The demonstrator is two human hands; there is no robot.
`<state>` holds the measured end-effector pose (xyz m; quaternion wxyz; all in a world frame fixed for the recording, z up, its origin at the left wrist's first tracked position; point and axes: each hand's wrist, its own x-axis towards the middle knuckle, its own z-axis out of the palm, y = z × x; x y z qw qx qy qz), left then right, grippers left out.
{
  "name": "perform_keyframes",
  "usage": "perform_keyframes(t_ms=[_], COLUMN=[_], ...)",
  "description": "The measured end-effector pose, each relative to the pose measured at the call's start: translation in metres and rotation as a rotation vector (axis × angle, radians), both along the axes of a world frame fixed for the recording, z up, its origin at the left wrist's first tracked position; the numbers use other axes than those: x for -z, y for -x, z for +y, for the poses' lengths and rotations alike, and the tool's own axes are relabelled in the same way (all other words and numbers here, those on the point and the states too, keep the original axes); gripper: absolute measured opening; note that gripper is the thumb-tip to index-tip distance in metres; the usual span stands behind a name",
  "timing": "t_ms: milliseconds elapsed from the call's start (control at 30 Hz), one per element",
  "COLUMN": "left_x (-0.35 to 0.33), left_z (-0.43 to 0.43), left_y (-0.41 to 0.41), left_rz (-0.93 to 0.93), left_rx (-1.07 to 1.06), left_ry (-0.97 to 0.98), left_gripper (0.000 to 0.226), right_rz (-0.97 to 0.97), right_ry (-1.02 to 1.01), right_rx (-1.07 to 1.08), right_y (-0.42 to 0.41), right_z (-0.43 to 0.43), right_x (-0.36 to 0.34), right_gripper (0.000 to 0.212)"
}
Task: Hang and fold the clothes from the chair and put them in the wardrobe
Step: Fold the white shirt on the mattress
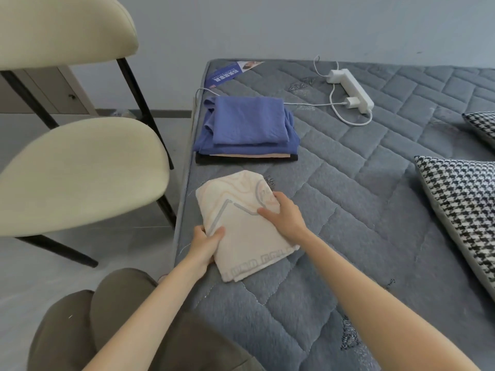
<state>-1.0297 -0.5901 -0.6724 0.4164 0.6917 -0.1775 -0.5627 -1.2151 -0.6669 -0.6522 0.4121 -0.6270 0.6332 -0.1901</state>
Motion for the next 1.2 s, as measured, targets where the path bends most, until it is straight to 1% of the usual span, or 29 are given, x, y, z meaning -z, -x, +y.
perform_keyframes(t_ms=[133,233,300,367,467,533,600,667,767,833,900,967,1033,1100,1133,1200], left_x=[0.000,-0.013,-0.017,-0.015,-0.015,-0.015,-0.018,-0.022,-0.024,-0.024,-0.025,-0.024,-0.024,-0.027,-0.028,-0.031], left_z=[0.019,0.029,0.030,0.029,0.026,0.020,0.012,0.004,-0.006,-0.013,-0.019,-0.027,-0.034,-0.041,-0.046,-0.056], left_y=[0.018,0.041,0.050,0.048,0.035,0.021,0.007,-0.005,-0.022,-0.031,-0.037,-0.042,-0.046,-0.047,-0.047,-0.047], left_rz=[0.322,0.521,0.570,0.570,0.505,0.439,0.428,0.430,0.400,0.323,0.209,0.095,-0.060,-0.218,-0.264,-0.297], left_rx=[-0.145,-0.207,-0.227,-0.233,-0.262,-0.303,-0.336,-0.380,-0.426,-0.452,-0.461,-0.391,-0.241,-0.056,0.027,0.140], left_ry=[-0.108,-0.159,-0.162,-0.164,-0.147,-0.107,-0.064,-0.049,-0.036,-0.048,-0.067,-0.078,-0.080,-0.076,-0.069,-0.064], left_gripper=[0.042,0.038,0.036,0.035,0.037,0.041,0.049,0.058,0.072,0.084,0.086,0.085,0.079,0.067,0.062,0.059], right_rz=[0.189,0.357,0.401,0.393,0.445,0.460,0.365,0.208,-0.005,-0.106,-0.137,-0.133,-0.138,-0.162,-0.177,-0.195], right_ry=[0.134,0.185,0.168,0.125,0.142,0.198,0.179,0.100,-0.019,-0.095,-0.132,-0.123,-0.111,-0.122,-0.128,-0.133], right_rx=[-0.289,-0.461,-0.476,-0.429,-0.301,-0.142,0.073,0.280,0.522,0.637,0.666,0.634,0.611,0.618,0.629,0.650], right_y=[-0.016,-0.029,-0.028,-0.020,-0.009,-0.005,-0.007,-0.013,-0.028,-0.039,-0.048,-0.050,-0.048,-0.045,-0.044,-0.044], right_z=[-0.031,-0.046,-0.048,-0.040,-0.015,0.006,0.029,0.047,0.068,0.077,0.083,0.086,0.085,0.081,0.080,0.078], right_x=[-0.019,-0.029,-0.027,-0.019,-0.006,0.002,0.006,0.009,0.010,0.009,0.010,0.010,0.009,0.008,0.008,0.008], right_gripper=[0.054,0.047,0.046,0.047,0.046,0.047,0.052,0.063,0.078,0.082,0.079,0.073,0.069,0.066,0.065,0.062])
